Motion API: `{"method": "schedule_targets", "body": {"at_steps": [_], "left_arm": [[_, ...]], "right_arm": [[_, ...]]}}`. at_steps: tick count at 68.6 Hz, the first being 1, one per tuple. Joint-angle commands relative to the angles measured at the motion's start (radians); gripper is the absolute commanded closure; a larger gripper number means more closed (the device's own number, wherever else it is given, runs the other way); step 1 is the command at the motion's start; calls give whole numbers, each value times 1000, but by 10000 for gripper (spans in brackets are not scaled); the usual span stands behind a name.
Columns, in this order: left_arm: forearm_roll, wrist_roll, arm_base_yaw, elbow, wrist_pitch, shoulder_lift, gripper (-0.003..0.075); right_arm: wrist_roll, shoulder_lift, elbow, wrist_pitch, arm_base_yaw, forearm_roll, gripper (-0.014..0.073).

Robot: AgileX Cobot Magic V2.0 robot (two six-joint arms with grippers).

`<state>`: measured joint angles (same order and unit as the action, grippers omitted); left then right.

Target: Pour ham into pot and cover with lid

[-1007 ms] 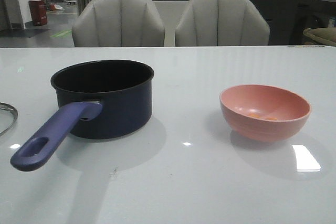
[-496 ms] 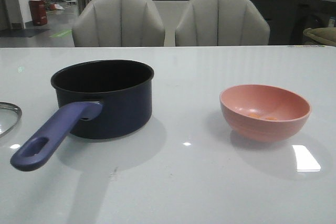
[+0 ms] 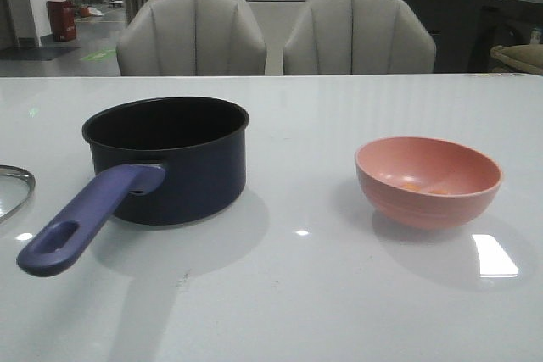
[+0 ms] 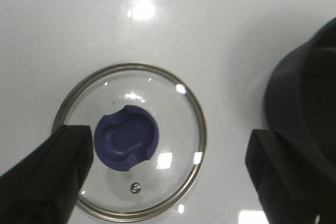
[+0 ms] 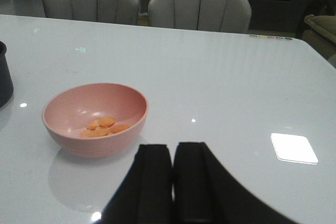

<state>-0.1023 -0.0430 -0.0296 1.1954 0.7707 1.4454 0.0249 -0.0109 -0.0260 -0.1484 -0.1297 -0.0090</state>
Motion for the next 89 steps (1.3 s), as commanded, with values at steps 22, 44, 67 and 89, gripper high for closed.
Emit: {"method": "schedule_targets", "body": {"at_steps": [22,44,67,89], "left_arm": [[-74,1,30,-295,-292,-526,95],[-91,1,114,-592,-489,-1004,95],[-66,1,248,-793,-405,-1371,95],[-65,1,375,-834,-414,-1426,95]], "right_arm": [[-1,-19,5,78,5,-8,427],[-1,-19,5,78,5,-8,427],[-1,-19,5,78,5,-8,427],[-1,-19,5,213,5,-7,427]]}}
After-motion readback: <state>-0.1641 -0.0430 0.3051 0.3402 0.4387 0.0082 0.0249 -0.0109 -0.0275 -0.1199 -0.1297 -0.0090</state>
